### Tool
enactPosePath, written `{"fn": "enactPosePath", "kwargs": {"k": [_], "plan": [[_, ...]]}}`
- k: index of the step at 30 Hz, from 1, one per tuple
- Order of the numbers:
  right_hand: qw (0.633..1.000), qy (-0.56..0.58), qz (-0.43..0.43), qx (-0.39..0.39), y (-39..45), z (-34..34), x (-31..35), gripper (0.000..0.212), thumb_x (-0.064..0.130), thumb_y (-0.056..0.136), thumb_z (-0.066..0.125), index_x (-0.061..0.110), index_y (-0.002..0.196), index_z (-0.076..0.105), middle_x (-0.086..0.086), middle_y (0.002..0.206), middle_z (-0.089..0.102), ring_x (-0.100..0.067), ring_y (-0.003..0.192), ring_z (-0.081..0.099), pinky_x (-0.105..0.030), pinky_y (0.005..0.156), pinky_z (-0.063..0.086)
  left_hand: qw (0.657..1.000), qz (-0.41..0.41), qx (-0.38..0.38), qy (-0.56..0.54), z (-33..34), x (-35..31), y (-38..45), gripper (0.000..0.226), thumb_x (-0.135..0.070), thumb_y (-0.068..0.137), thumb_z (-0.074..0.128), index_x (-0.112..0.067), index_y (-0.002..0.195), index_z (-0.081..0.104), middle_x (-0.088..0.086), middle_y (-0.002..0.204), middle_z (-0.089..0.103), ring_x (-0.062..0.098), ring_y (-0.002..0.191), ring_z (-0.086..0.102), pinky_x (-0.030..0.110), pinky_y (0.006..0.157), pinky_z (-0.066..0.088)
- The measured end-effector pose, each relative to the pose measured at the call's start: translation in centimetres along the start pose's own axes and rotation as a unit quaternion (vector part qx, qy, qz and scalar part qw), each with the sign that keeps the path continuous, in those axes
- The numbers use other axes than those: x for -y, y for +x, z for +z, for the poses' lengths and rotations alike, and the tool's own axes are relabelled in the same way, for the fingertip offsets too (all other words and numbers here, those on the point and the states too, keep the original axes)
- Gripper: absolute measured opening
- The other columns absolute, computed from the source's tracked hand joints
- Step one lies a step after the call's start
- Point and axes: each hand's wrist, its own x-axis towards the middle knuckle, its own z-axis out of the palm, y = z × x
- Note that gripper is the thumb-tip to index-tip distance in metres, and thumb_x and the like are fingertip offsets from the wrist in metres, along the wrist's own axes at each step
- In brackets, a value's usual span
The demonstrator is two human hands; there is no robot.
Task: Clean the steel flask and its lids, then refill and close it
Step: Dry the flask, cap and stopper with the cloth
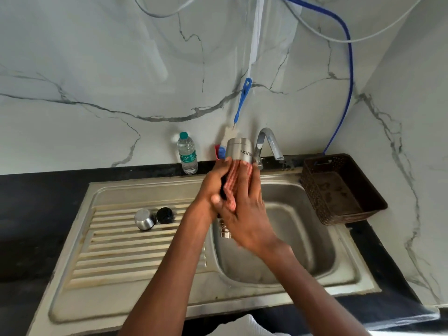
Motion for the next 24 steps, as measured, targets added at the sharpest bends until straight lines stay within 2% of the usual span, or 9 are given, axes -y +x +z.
{"fn": "enactPosePath", "kwargs": {"k": [2, 5, 10, 12, 14, 15, 18, 21, 24], "plan": [[0.999, -0.023, 0.002, -0.049, 2.1, -0.7, 0.1, 0.101, 0.09, 0.086, 0.02, 0.033, 0.164, -0.011, -0.002, 0.171, -0.02, -0.028, 0.159, -0.014, -0.061, 0.125, 0.016, 0.999, 0.018, 0.012, 0.036, -0.1, 1.0, 0.3, 0.055, -0.044, 0.094, 0.066, -0.01, 0.136, 0.066, 0.017, 0.128, 0.073, 0.037, 0.135, 0.06, 0.046, 0.116, 0.047], [0.998, -0.044, 0.008, -0.053, 5.4, -2.6, 0.1, 0.097, 0.088, 0.087, 0.021, 0.033, 0.165, 0.005, 0.003, 0.172, -0.016, -0.029, 0.159, -0.012, -0.064, 0.125, 0.013, 0.998, 0.002, 0.037, 0.047, -0.1, 2.1, -0.3, 0.055, -0.047, 0.097, 0.063, -0.016, 0.143, 0.064, 0.019, 0.142, 0.065, 0.038, 0.137, 0.058, 0.053, 0.12, 0.042], [0.998, -0.042, -0.041, 0.0, 3.2, -1.9, 0.1, 0.085, 0.075, 0.097, 0.034, 0.044, 0.161, -0.013, 0.014, 0.168, -0.028, -0.024, 0.156, -0.024, -0.06, 0.127, 0.008, 1.0, 0.01, 0.003, 0.008, -0.2, 1.0, -0.5, 0.043, -0.039, 0.106, 0.052, -0.007, 0.131, 0.068, 0.014, 0.116, 0.076, 0.029, 0.113, 0.073, 0.04, 0.099, 0.06], [0.998, -0.022, -0.049, 0.013, -0.2, -0.2, 0.1, 0.079, 0.07, 0.101, 0.034, 0.044, 0.162, -0.009, 0.017, 0.167, -0.029, -0.02, 0.156, -0.025, -0.054, 0.128, 0.006, 0.998, -0.021, 0.018, -0.048, -0.8, 0.8, 0.0, 0.053, -0.048, 0.106, 0.054, -0.003, 0.13, 0.066, 0.017, 0.114, 0.073, 0.035, 0.118, 0.069, 0.045, 0.104, 0.056], [0.999, -0.019, -0.048, -0.005, -1.7, 1.2, -0.4, 0.073, 0.067, 0.103, 0.029, 0.043, 0.163, -0.003, 0.016, 0.168, -0.027, -0.017, 0.156, -0.024, -0.051, 0.129, 0.005, 0.997, -0.04, 0.002, -0.058, -1.2, 1.4, 0.4, 0.062, -0.056, 0.106, 0.051, -0.001, 0.133, 0.063, 0.02, 0.111, 0.071, 0.036, 0.108, 0.07, 0.047, 0.098, 0.059], [0.999, -0.019, -0.039, -0.014, -1.2, 1.5, -0.9, 0.07, 0.065, 0.104, 0.027, 0.042, 0.164, -0.001, 0.015, 0.169, -0.025, -0.016, 0.156, -0.024, -0.051, 0.13, 0.004, 0.998, -0.038, 0.004, -0.048, -1.0, 1.9, 0.4, 0.063, -0.056, 0.106, 0.051, -0.002, 0.138, 0.06, 0.019, 0.116, 0.07, 0.035, 0.111, 0.069, 0.047, 0.101, 0.057], [0.997, -0.042, -0.006, -0.068, 2.6, 0.5, -2.1, 0.071, 0.064, 0.102, 0.023, 0.036, 0.165, 0.004, 0.012, 0.171, -0.02, -0.018, 0.158, -0.02, -0.05, 0.13, 0.005, 0.999, 0.022, 0.021, 0.024, -0.4, 4.5, 0.1, 0.062, -0.054, 0.105, 0.05, -0.014, 0.153, 0.053, 0.012, 0.145, 0.063, 0.028, 0.139, 0.057, 0.047, 0.121, 0.04], [0.995, 0.027, 0.024, -0.094, 6.5, -1.9, -2.4, 0.07, 0.065, 0.101, 0.028, 0.035, 0.164, 0.017, 0.013, 0.173, -0.006, -0.015, 0.16, -0.005, -0.049, 0.129, 0.012, 0.997, 0.049, 0.006, 0.059, 1.2, 5.1, -0.8, 0.055, -0.053, 0.106, 0.046, -0.02, 0.148, 0.057, 0.015, 0.144, 0.065, 0.03, 0.135, 0.061, 0.049, 0.118, 0.044], [0.988, 0.136, 0.027, -0.072, 7.2, -3.4, -1.8, 0.068, 0.065, 0.103, 0.037, 0.041, 0.163, 0.015, 0.018, 0.172, -0.007, -0.006, 0.158, -0.002, -0.049, 0.129, 0.016, 0.995, 0.071, 0.016, 0.072, 2.2, 3.9, -1.0, 0.057, -0.06, 0.104, 0.047, -0.025, 0.147, 0.059, 0.012, 0.143, 0.066, 0.029, 0.135, 0.062, 0.048, 0.115, 0.047]]}}
